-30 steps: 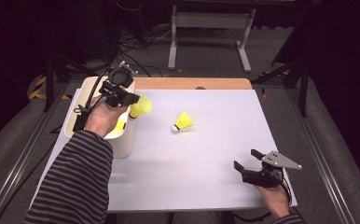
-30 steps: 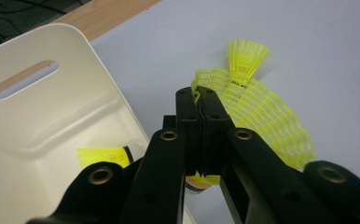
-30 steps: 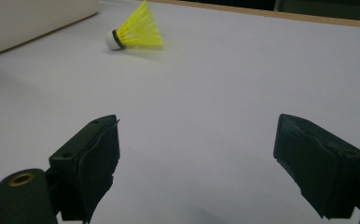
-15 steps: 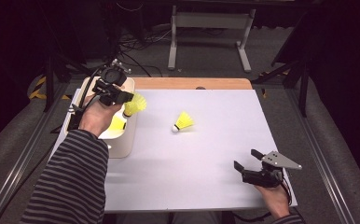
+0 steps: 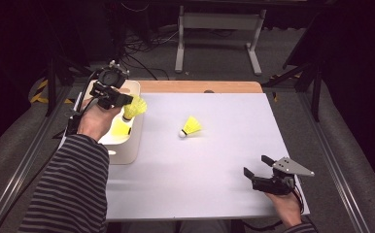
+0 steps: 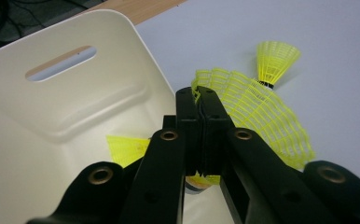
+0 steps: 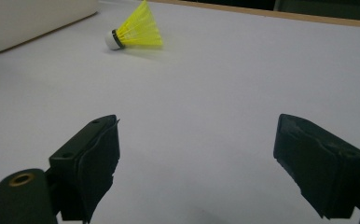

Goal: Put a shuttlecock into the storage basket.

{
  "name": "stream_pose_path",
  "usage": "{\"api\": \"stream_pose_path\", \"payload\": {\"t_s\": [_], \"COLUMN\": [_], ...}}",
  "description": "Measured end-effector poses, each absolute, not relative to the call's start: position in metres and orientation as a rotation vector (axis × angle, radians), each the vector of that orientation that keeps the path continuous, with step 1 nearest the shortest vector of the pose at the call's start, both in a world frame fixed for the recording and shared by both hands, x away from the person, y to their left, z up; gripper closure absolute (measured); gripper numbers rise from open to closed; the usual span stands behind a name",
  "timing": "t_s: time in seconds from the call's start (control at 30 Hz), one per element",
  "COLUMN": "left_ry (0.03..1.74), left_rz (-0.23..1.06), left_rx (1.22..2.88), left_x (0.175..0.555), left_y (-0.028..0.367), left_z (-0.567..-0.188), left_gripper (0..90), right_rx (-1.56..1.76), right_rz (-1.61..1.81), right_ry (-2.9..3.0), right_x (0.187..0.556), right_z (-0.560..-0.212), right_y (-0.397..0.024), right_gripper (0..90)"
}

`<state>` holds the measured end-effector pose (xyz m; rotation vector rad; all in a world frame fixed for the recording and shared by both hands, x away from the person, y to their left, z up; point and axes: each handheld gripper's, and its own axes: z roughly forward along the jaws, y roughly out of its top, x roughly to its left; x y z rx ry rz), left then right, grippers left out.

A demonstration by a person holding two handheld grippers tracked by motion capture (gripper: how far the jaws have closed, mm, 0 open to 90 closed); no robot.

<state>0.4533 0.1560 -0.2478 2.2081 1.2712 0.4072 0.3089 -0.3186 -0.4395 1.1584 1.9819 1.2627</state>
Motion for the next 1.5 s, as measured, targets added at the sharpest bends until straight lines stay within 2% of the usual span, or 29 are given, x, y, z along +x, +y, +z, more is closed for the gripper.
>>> {"api": "stream_pose_path", "payload": {"t_s": [0.83,1.5], "left_ry": [1.382,1.486], "left_rz": [0.444,0.417], "left_rx": [2.172,2.141], "left_x": [0.463,0.475], "left_y": [0.179,0.197], "left_z": [-0.264,-0.288], "left_gripper": [88.9,88.6], "right_rx": [1.156,1.152], "right_rz": [1.264,1.263], "right_ry": [1.983,1.984], "right_x": [0.309,0.308], "right_z": [-0.439,-0.439], "right_y": [-0.318,-0.318], "right_gripper": [14.6,14.6]}}
